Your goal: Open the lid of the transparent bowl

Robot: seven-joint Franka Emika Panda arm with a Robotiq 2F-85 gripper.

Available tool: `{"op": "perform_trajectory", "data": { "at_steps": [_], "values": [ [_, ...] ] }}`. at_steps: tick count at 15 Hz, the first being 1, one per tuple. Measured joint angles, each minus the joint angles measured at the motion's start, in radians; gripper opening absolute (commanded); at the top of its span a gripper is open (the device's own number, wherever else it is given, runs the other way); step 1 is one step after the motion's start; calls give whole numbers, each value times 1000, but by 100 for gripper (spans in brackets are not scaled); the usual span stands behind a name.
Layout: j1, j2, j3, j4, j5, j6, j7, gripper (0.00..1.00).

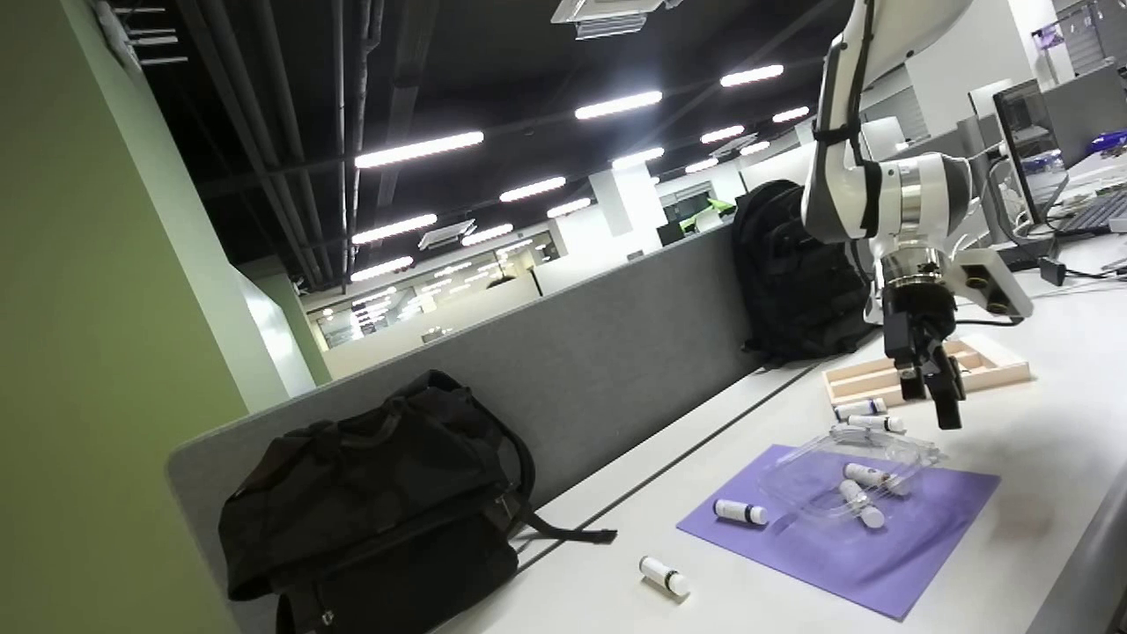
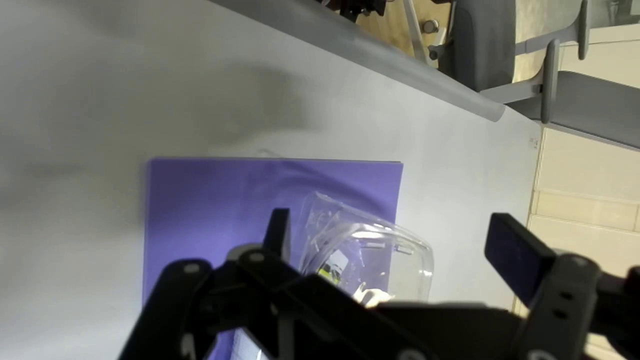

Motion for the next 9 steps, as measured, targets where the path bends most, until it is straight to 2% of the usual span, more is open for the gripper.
{"op": "perform_trajectory", "data": {
  "at_steps": [9],
  "values": [
    [-1, 105, 0, 87, 0, -99, -7, 100]
  ]
}}
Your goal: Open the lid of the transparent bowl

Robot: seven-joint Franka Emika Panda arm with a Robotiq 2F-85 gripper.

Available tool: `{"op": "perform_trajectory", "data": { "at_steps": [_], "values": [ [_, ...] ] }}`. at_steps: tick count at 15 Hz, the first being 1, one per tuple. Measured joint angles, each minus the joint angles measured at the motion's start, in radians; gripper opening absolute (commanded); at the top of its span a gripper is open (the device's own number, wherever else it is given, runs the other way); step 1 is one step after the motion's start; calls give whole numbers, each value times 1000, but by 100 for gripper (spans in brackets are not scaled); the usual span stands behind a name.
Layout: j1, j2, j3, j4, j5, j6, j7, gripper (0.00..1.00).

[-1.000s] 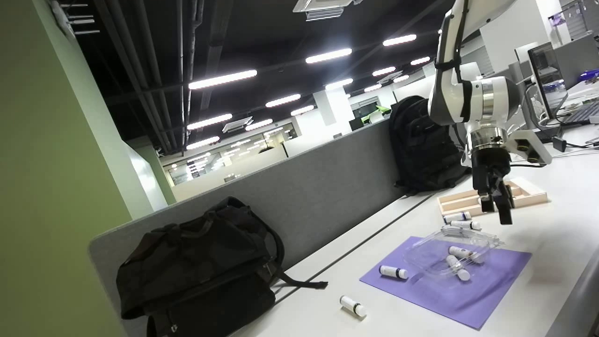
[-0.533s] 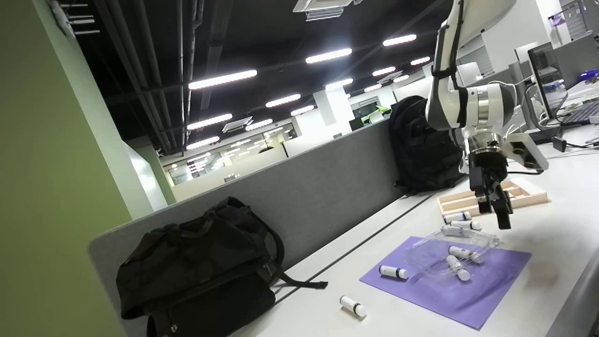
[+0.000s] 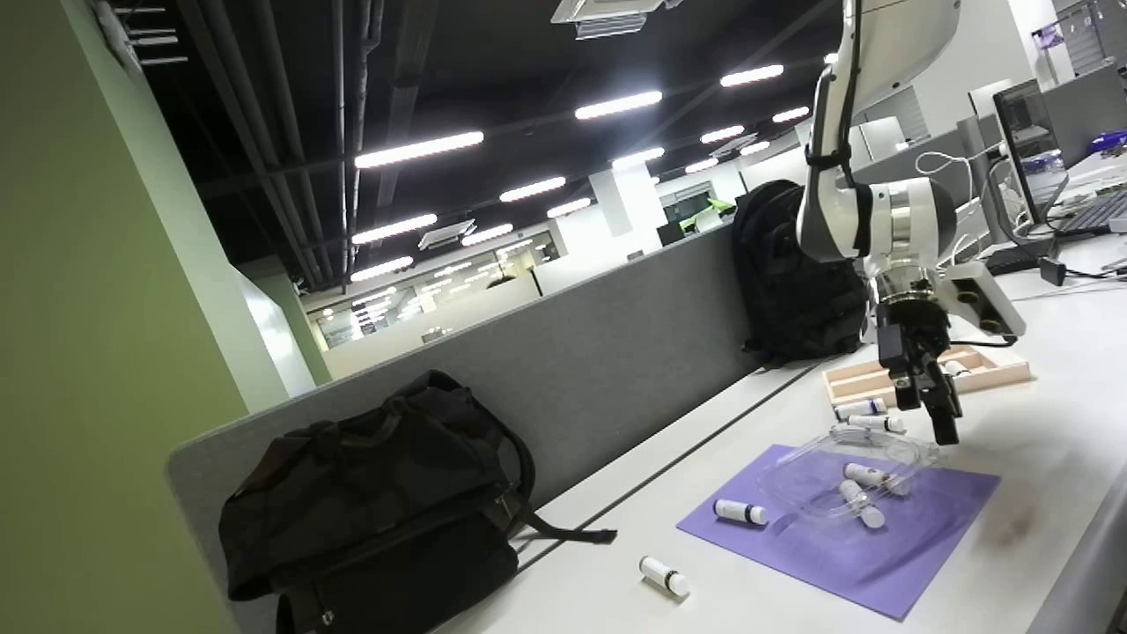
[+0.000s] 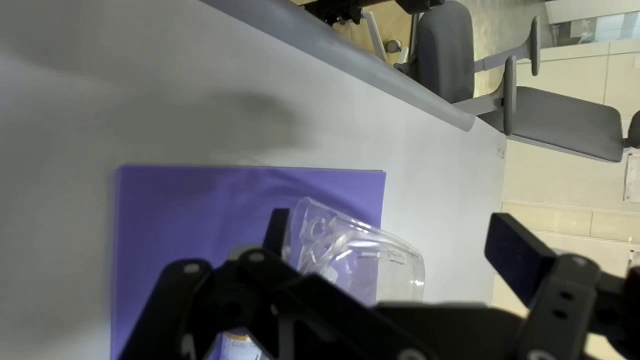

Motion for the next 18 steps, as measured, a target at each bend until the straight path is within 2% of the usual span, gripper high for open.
{"op": "perform_trajectory", "data": {
  "at_steps": [10, 18],
  "values": [
    [-31, 66, -1, 72, 22, -107, -121, 100],
    [-54, 139, -9, 149, 22, -244, -196, 100]
  ]
}}
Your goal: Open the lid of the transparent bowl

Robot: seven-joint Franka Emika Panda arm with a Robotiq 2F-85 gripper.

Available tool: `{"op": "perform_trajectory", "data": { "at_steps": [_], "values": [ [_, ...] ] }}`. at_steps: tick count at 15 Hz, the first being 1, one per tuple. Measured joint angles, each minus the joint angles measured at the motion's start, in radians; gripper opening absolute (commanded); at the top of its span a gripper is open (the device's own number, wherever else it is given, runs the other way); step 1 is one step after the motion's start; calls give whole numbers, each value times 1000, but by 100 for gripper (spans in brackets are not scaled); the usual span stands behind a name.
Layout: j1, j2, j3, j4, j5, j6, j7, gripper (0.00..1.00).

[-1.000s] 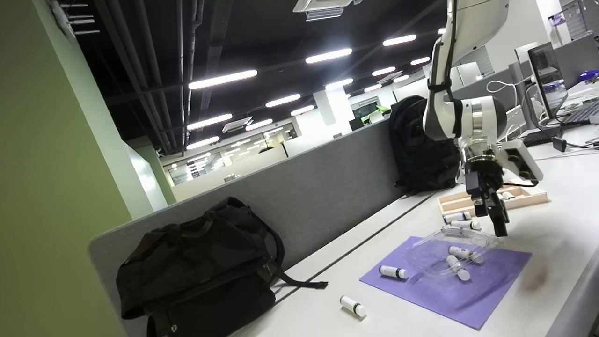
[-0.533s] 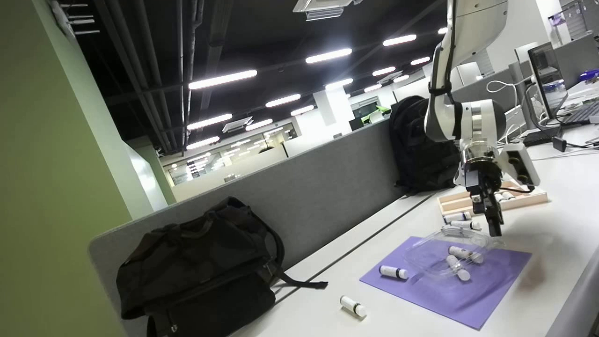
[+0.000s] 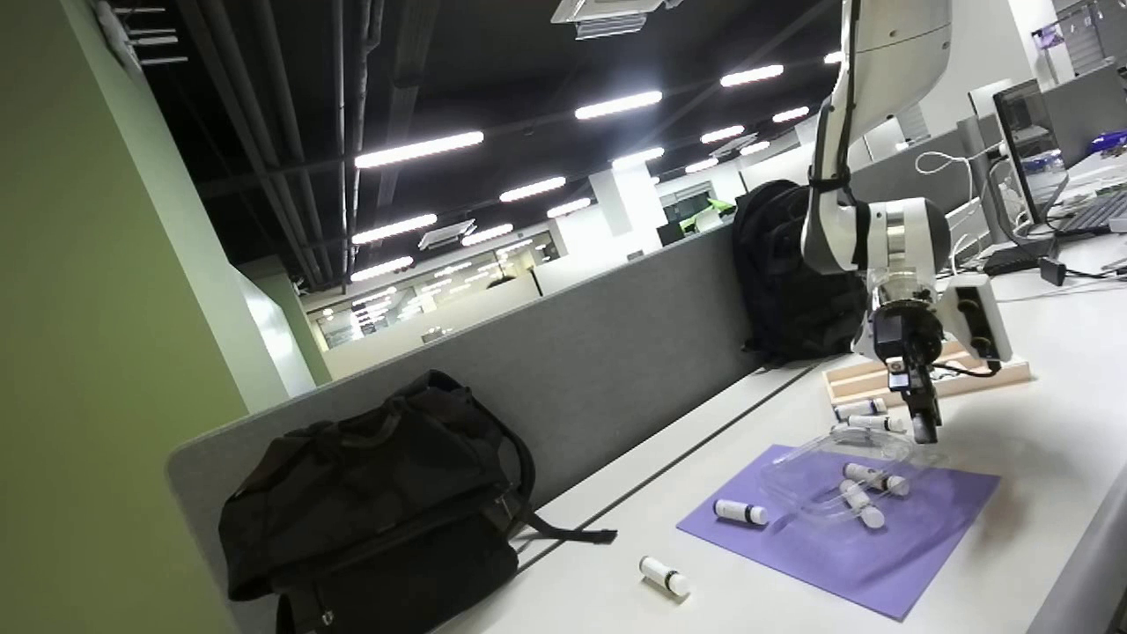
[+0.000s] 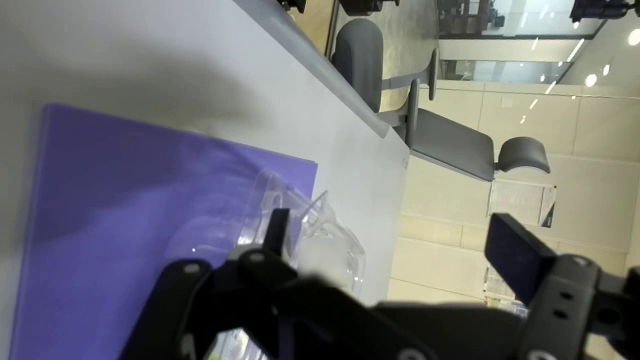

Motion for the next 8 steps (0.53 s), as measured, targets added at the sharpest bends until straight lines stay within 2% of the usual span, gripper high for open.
{"op": "perform_trajectory", "data": {
  "at_steps": [8],
  "values": [
    [-29, 72, -9, 58, 64, -116, -33, 100]
  ]
}}
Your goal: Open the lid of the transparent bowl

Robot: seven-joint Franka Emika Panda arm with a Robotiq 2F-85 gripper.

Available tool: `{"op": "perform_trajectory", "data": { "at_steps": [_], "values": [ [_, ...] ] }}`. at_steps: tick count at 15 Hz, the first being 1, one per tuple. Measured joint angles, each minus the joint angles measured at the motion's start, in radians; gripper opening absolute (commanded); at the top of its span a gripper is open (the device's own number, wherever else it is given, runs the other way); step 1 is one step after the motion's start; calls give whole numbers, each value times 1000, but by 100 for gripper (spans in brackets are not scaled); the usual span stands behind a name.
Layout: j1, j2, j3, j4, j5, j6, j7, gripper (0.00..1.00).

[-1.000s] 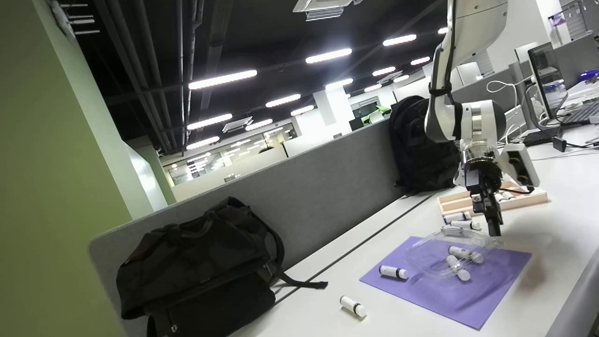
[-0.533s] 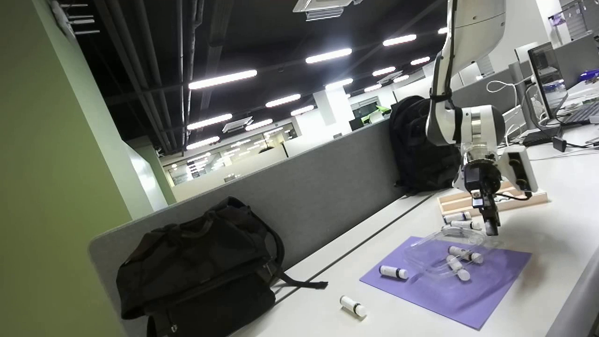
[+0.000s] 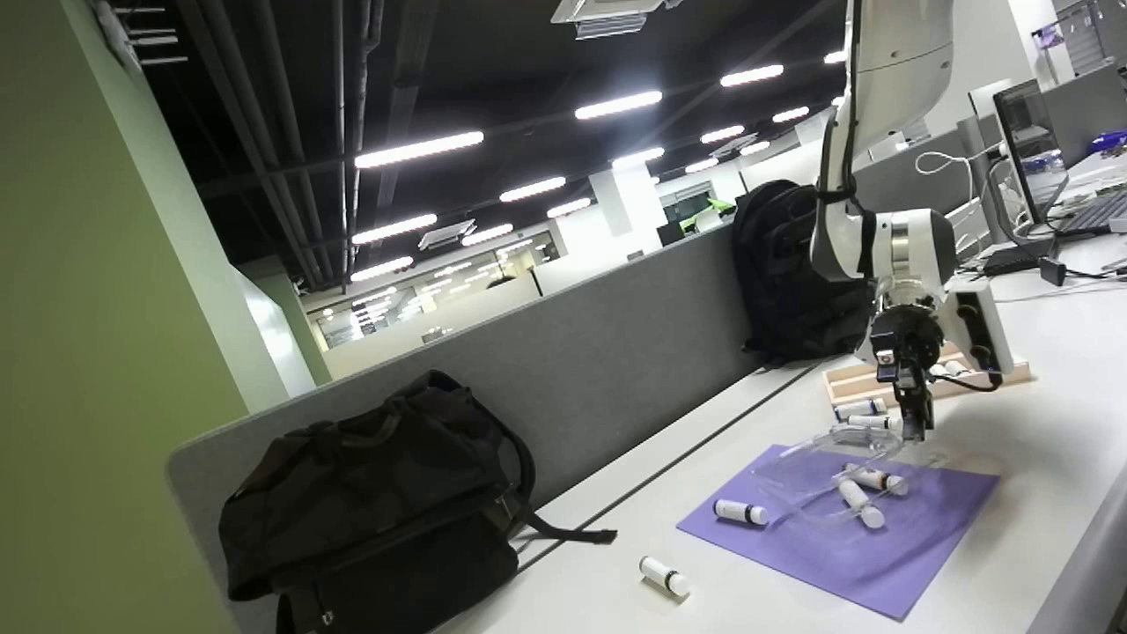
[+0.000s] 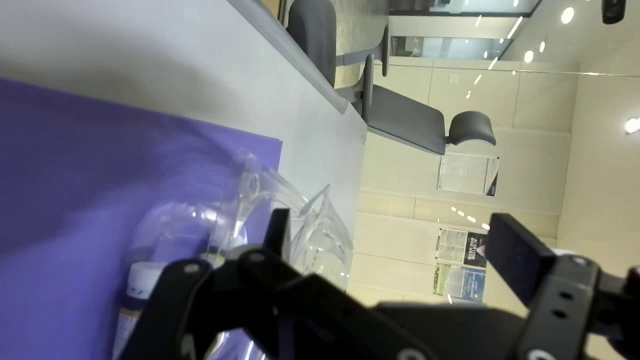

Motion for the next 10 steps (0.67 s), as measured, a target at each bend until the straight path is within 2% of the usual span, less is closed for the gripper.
{"op": "perform_trajectory", "data": {
  "at_steps": [10],
  "values": [
    [-7, 50, -23, 8, 192, -129, -7, 100]
  ]
}}
